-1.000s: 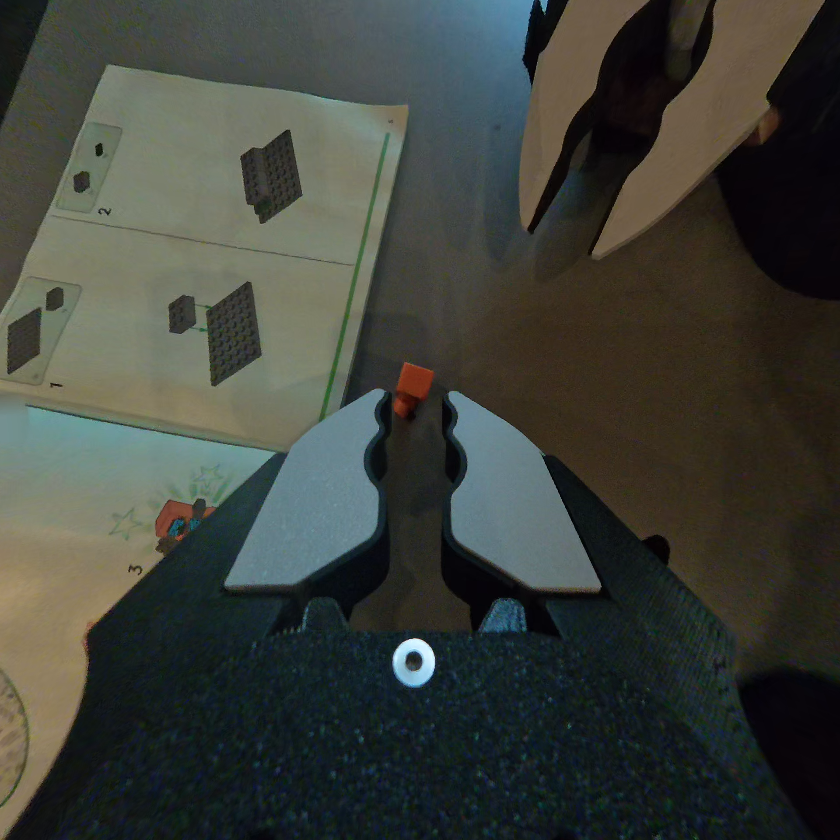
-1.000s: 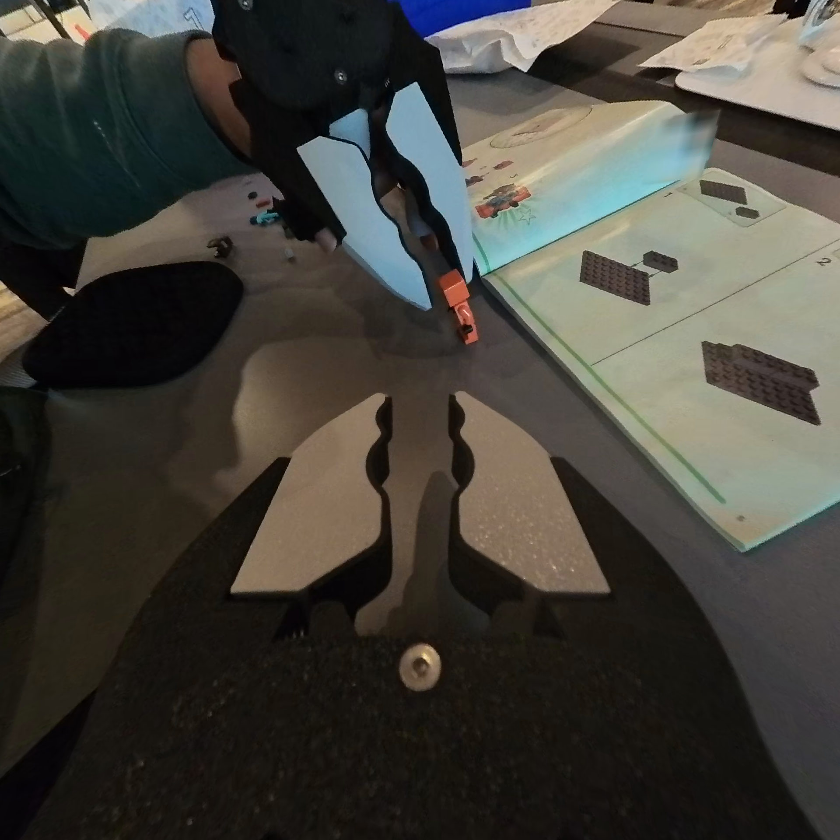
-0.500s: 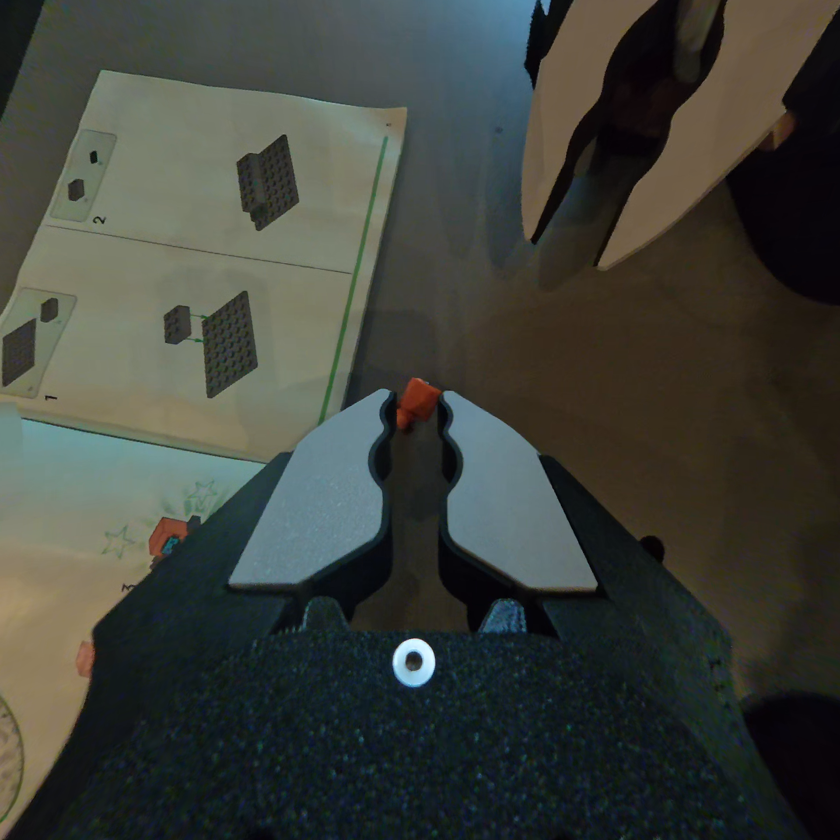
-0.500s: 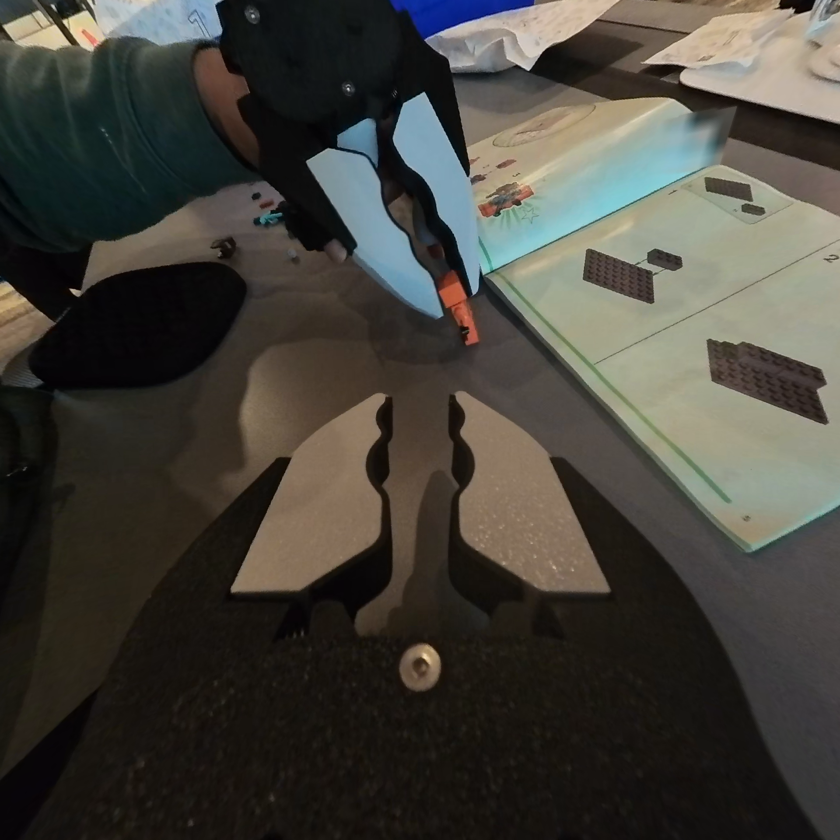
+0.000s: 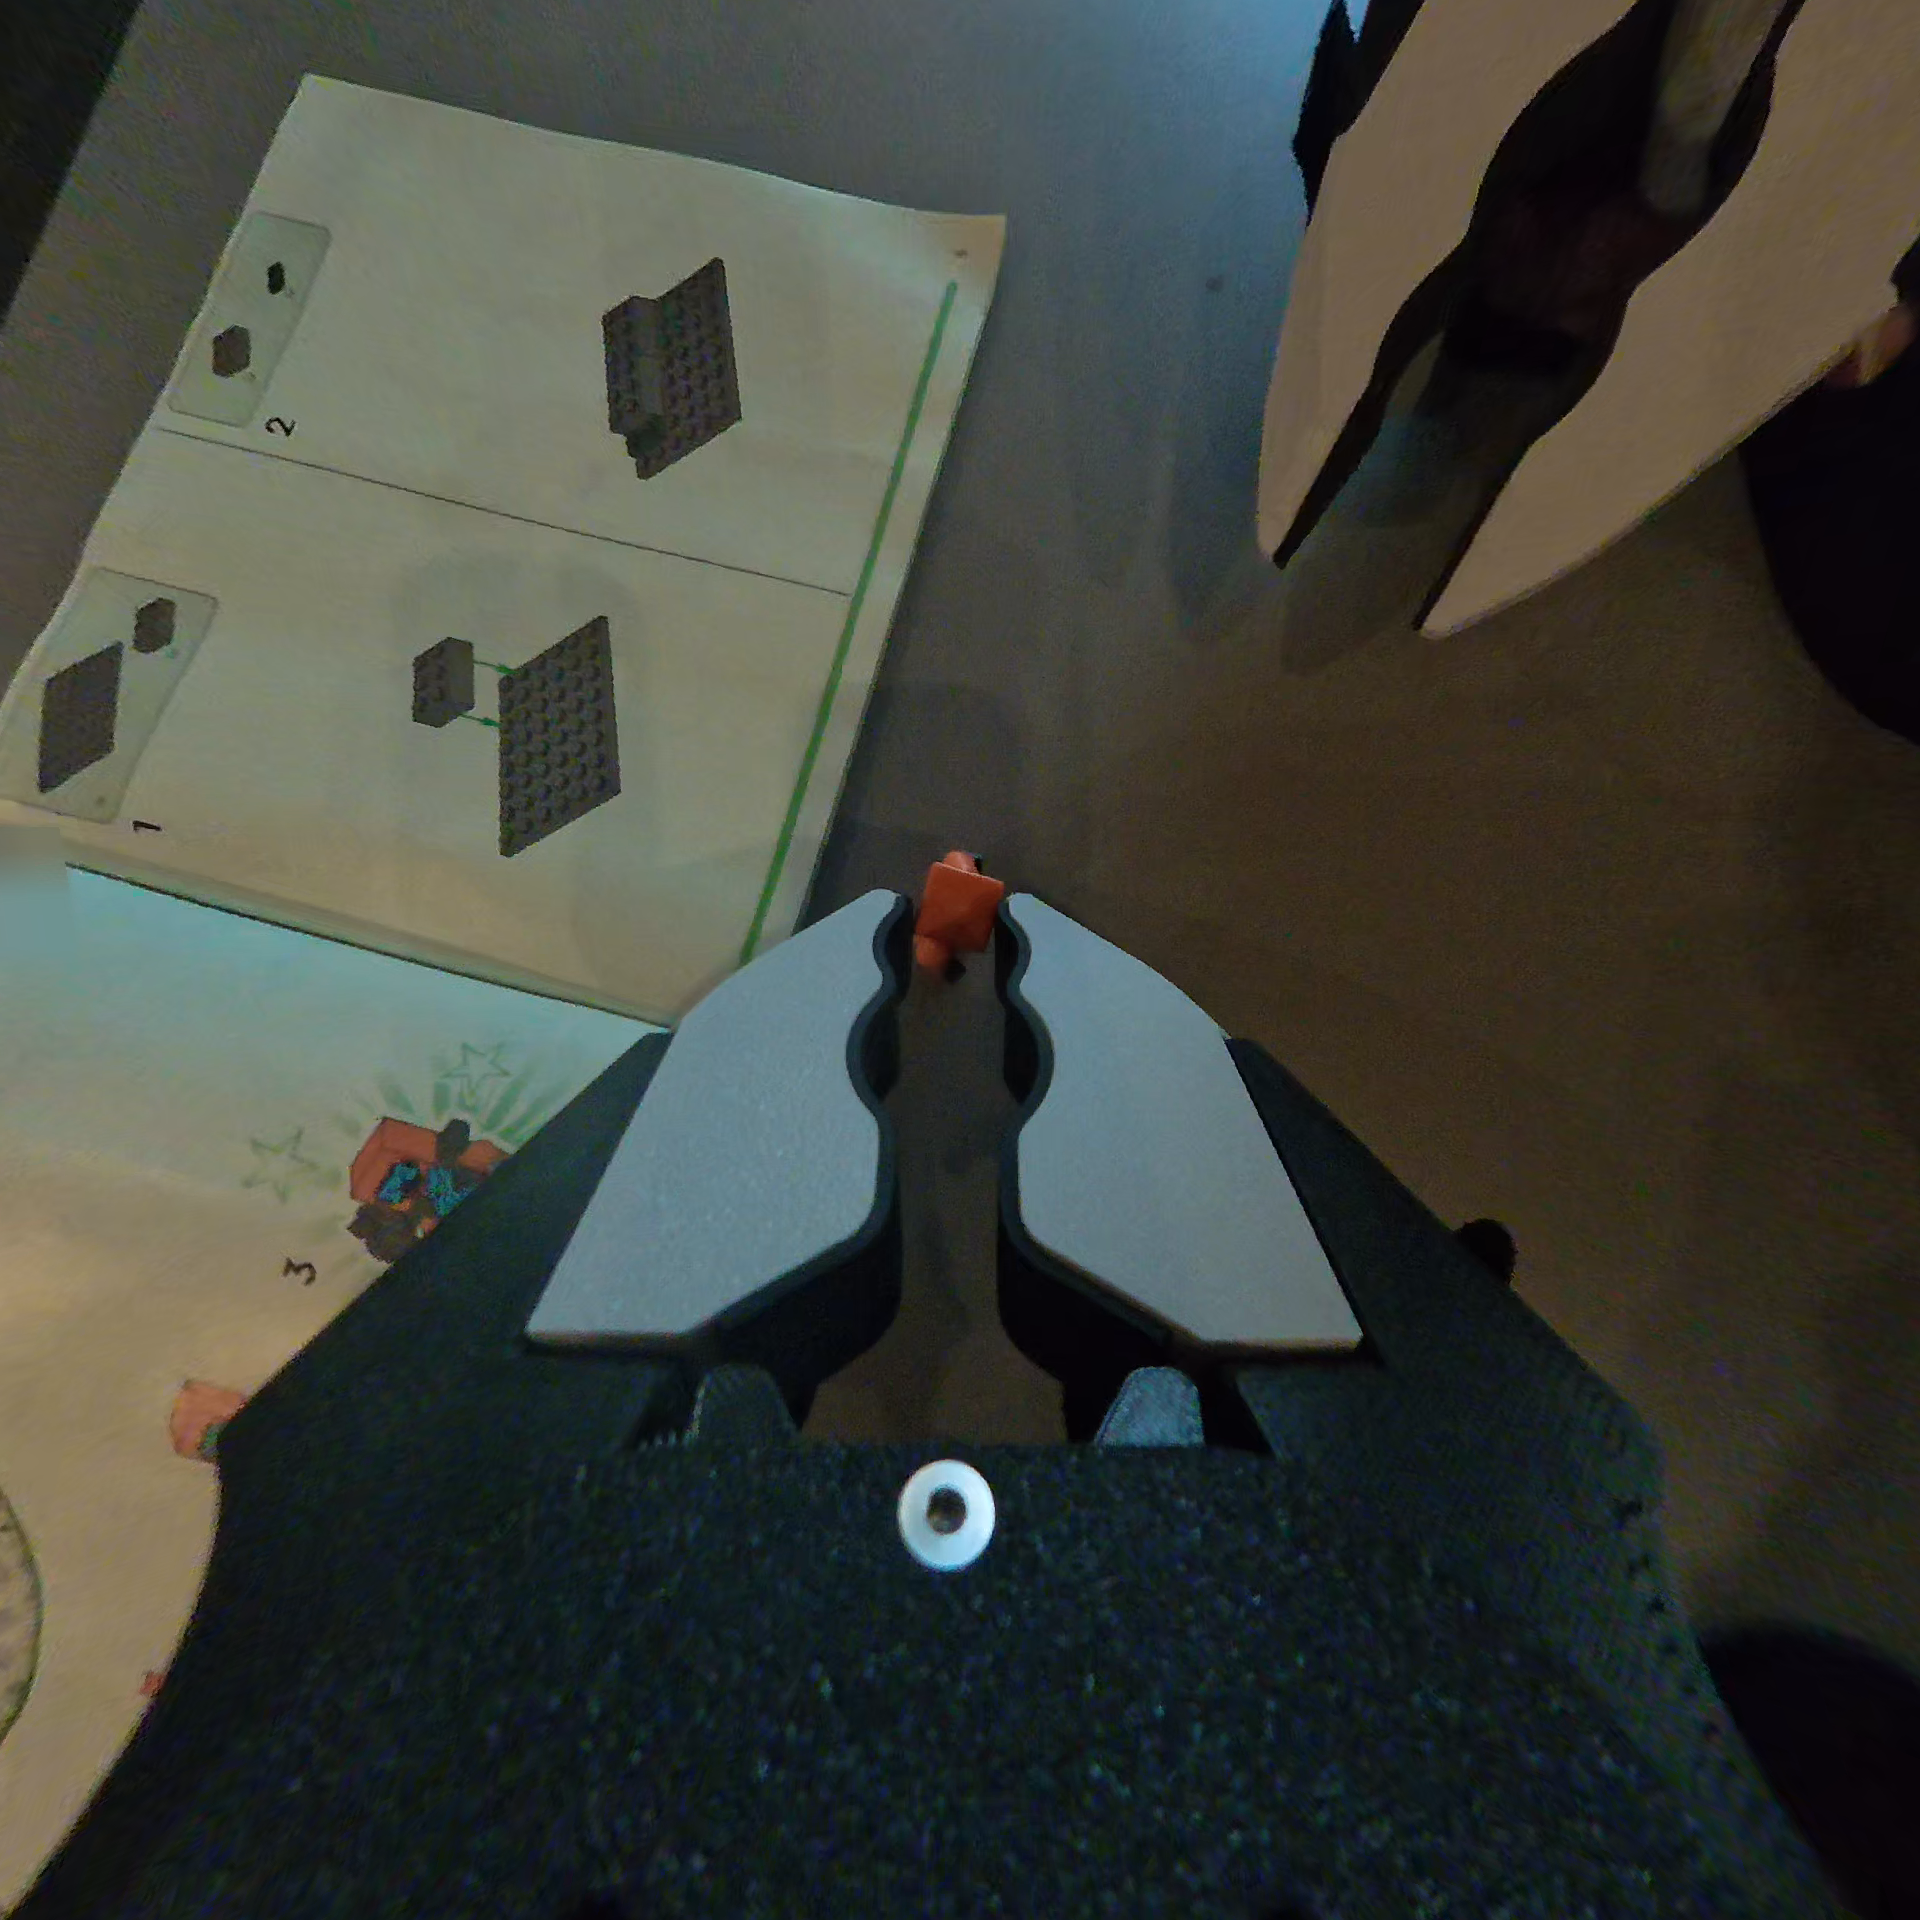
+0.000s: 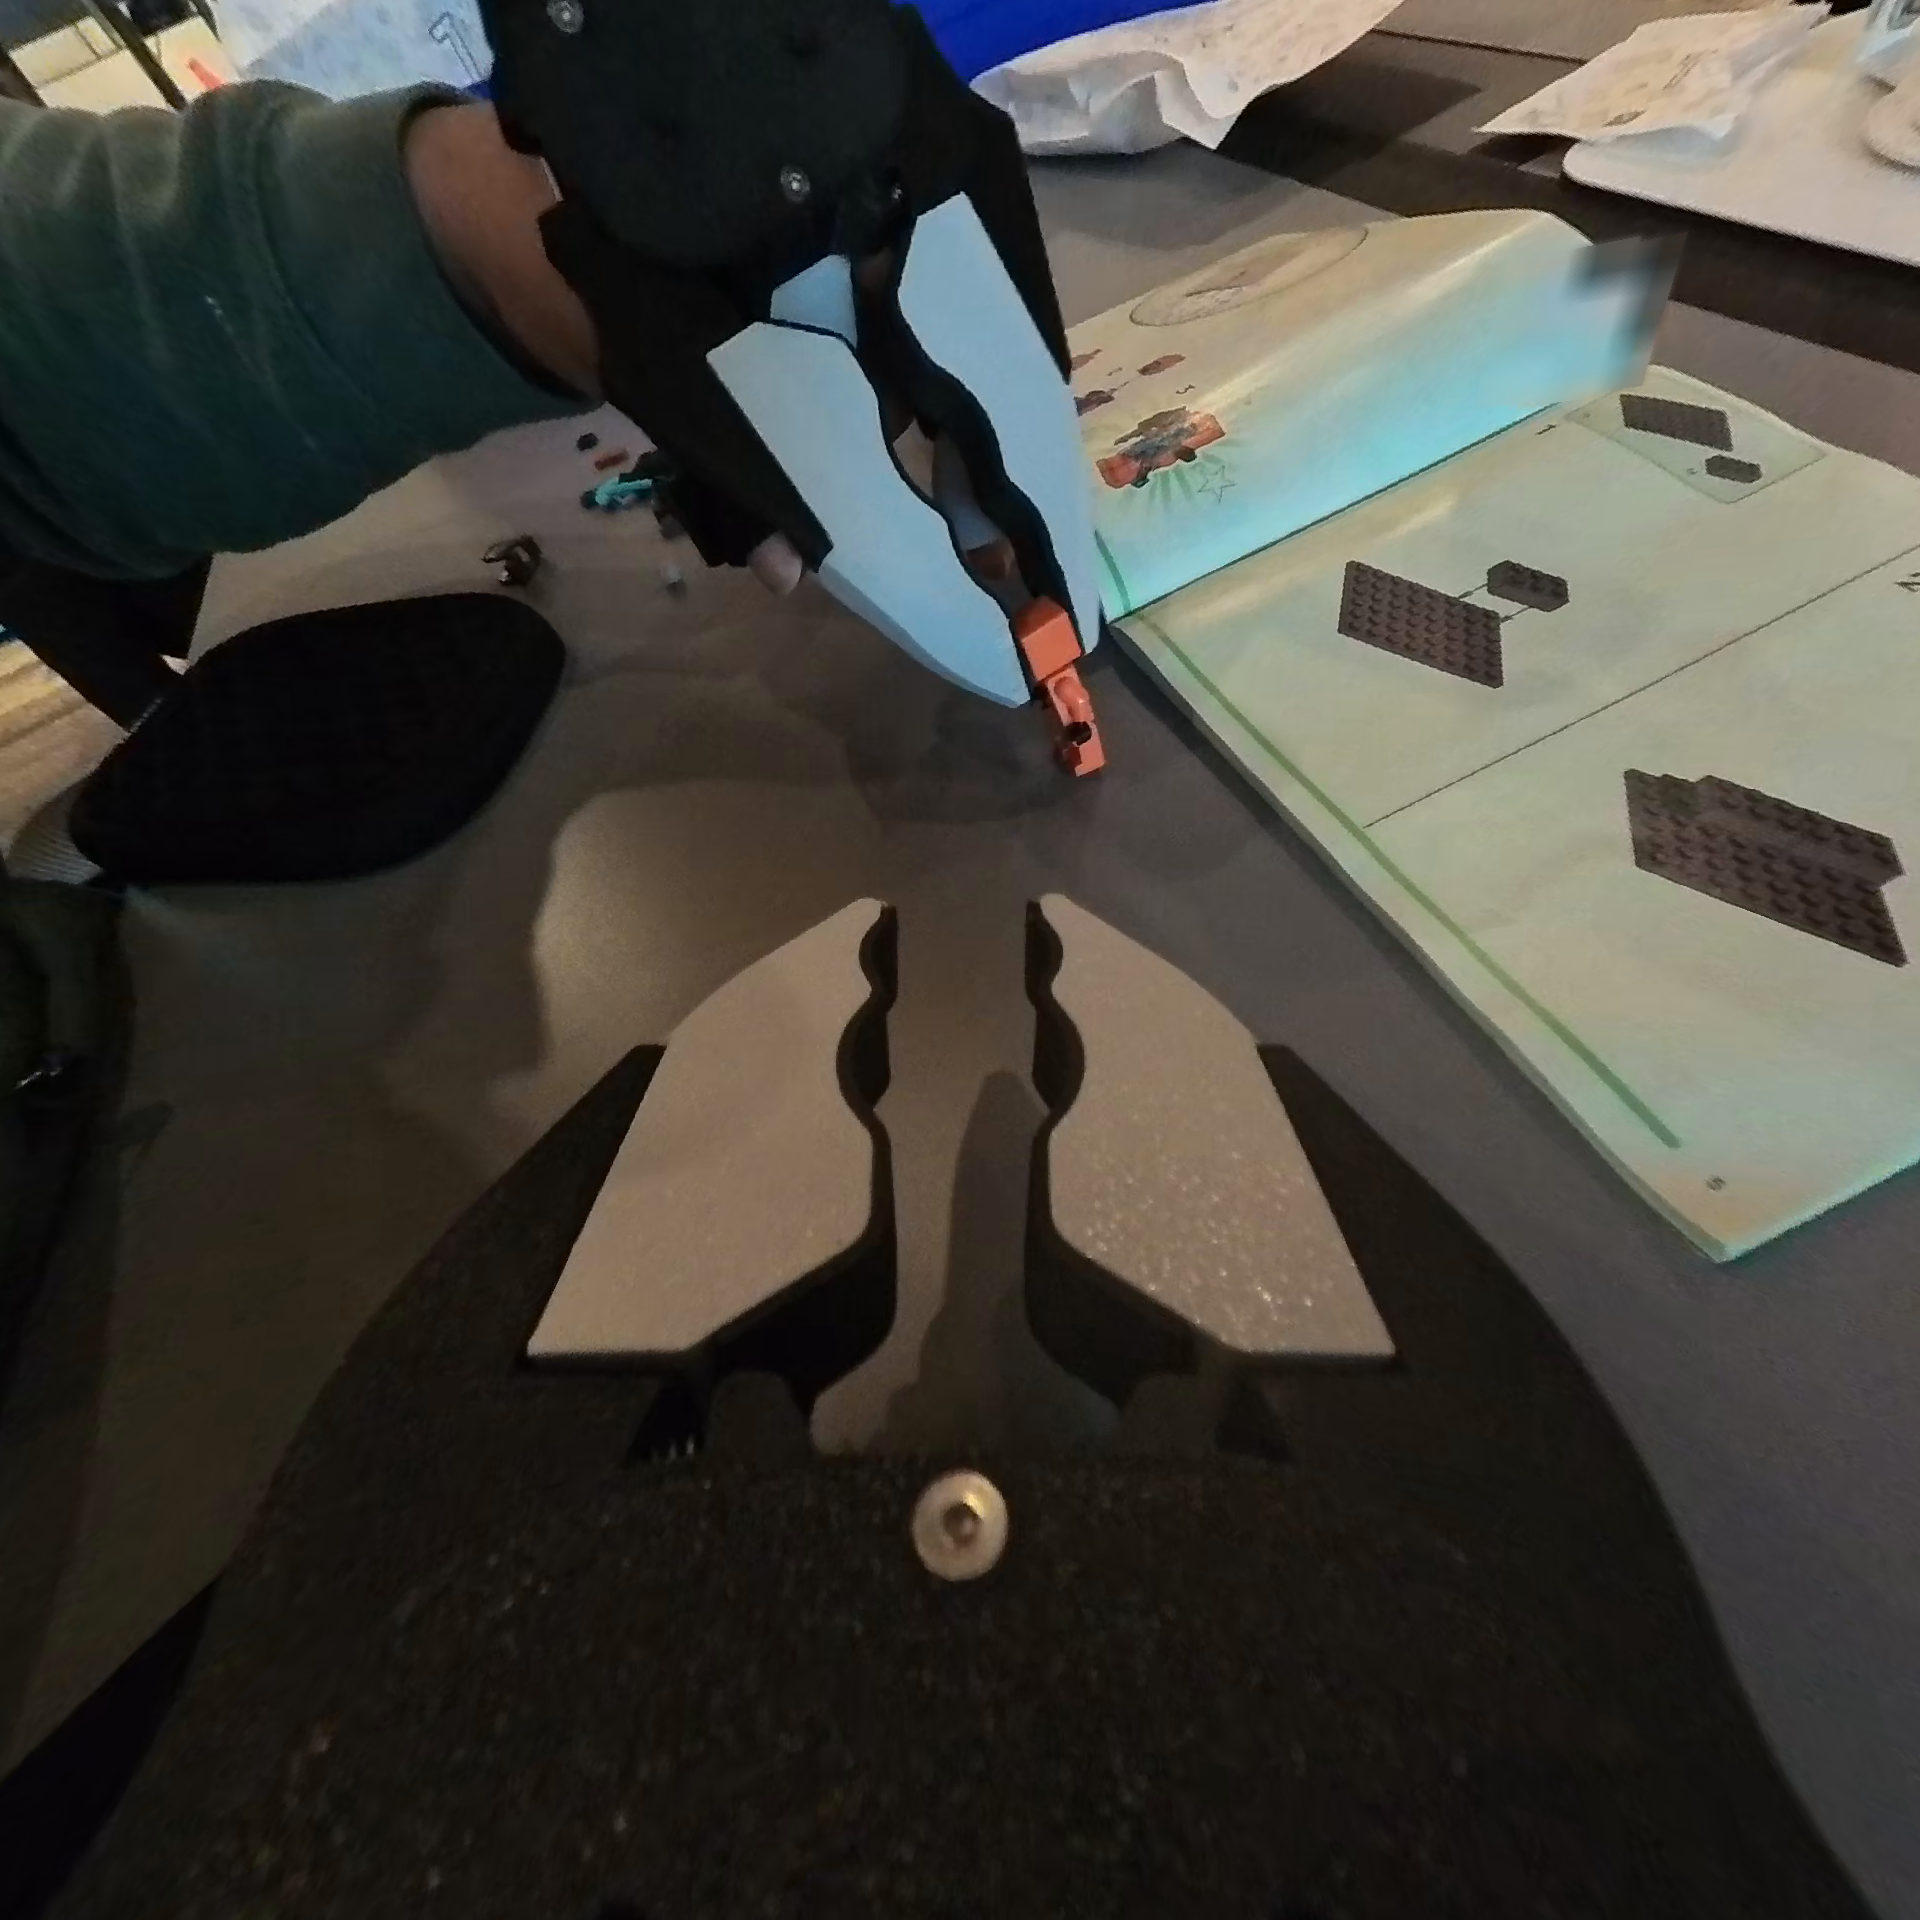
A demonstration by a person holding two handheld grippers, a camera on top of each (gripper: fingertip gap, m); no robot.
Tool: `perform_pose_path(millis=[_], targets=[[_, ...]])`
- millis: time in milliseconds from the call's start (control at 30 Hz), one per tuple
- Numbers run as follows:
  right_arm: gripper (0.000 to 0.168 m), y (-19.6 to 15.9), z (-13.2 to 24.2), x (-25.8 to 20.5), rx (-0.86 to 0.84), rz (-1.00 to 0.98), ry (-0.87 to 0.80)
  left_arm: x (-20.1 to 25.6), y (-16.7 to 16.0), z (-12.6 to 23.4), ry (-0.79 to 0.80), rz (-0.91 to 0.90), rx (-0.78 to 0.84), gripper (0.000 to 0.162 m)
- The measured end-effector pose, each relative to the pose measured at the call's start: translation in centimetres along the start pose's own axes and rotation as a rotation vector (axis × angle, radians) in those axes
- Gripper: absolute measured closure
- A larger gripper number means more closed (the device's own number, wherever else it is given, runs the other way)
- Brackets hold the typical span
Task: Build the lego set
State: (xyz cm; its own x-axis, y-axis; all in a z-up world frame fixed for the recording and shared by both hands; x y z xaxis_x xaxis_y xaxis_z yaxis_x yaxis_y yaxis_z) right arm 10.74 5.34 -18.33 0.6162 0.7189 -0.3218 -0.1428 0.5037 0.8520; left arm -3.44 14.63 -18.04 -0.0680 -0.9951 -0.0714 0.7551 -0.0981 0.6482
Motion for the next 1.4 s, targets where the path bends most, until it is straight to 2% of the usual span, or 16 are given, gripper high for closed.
perform_pose_path(millis=[567, 1000, 1200, 1400], targets=[[0.145, -0.1, 0.1, 0.2, 0.0, -0.009, 0.002, 0.3, -0.1, 0.4, -0.016, -0.014, 0.005, 0.14], [0.145, -0.1, 0.0, 0.2, -0.002, -0.011, 0.004, 0.4, -0.3, 2.5, 0.021, -0.039, 0.071, 0.136], [0.145, -0.2, 0.0, 0.2, -0.005, -0.009, 0.003, 0.2, -0.1, 1.7, -0.007, -0.193, 0.042, 0.13], [0.145, -0.2, 0.0, 0.2, -0.004, -0.012, 0.007, -0.2, 1.1, 1.0, -0.066, -0.37, -0.01, 0.131]])
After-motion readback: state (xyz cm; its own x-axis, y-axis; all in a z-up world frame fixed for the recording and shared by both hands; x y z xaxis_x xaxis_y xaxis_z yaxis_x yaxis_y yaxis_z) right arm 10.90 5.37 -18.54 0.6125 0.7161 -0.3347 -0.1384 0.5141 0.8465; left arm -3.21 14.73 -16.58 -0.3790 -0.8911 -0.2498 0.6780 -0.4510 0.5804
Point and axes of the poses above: each gripper's, where its closed fingertips meet, z back along the fingers, y out of its top, x = y × z across the jaws, the point moved 7 cm from there along z, back along the fingers, and after that the axes turned 6 degrees about -z, right-handed, at the moved point
